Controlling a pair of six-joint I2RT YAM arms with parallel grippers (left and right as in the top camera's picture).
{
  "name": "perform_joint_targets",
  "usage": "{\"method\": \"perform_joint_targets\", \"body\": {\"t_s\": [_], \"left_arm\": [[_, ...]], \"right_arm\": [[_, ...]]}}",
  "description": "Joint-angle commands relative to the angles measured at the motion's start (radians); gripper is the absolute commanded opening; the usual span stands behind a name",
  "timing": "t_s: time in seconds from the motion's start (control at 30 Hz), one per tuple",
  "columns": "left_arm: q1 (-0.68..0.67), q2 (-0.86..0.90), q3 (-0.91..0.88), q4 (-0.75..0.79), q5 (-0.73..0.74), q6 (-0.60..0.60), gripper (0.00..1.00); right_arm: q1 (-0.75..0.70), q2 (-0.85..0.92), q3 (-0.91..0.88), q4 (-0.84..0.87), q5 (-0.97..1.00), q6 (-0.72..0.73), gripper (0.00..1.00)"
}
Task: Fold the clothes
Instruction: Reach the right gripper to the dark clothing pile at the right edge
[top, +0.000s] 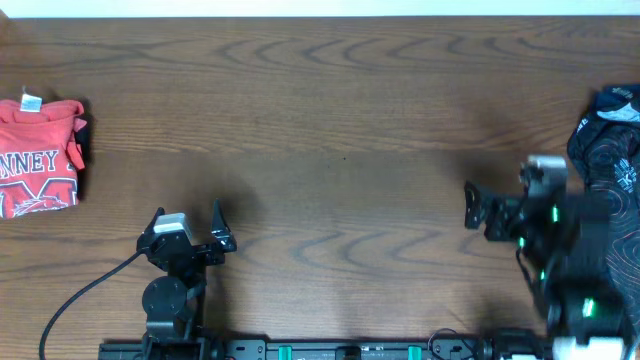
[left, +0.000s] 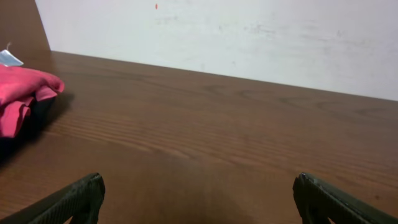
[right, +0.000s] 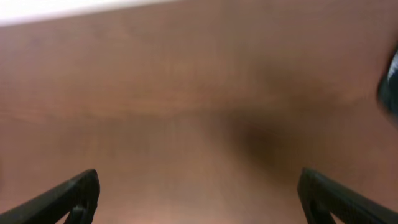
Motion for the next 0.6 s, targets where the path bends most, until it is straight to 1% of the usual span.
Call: {"method": "perform_joint_targets", "body": {"t_s": [0.0, 0.1, 0.23, 0.4, 0.57], "left_arm": [[-0.005, -0.006, -0.030, -0.013, -0.005, -0.001, 0.98], [-0.005, -0.006, -0.030, -0.013, -0.005, -0.001, 0.98], [-0.005, -0.006, -0.030, -0.013, -0.005, -0.001, 0.98], [-0.005, -0.006, -0.030, -0.013, -0.005, -0.001, 0.98], [-0.005, -0.006, -0.030, -0.013, -0.005, -0.001, 0.98]], "right_arm": [[-0.009, 0.236, 0.187, -0.148, 0.010, -0.039, 0.99], [-0.009, 0.425, 0.328, -0.306, 0.018, -0.073, 0.99], [-0.010, 0.558, 0.373, -0.357, 0.014, -0.071, 0.99], [-0.011, 0.637, 0.372, -0.394, 0.016, -0.071, 0.99], [-0.011, 0.630, 0.374, -0.385, 0.057, -0.037, 0.99]]}}
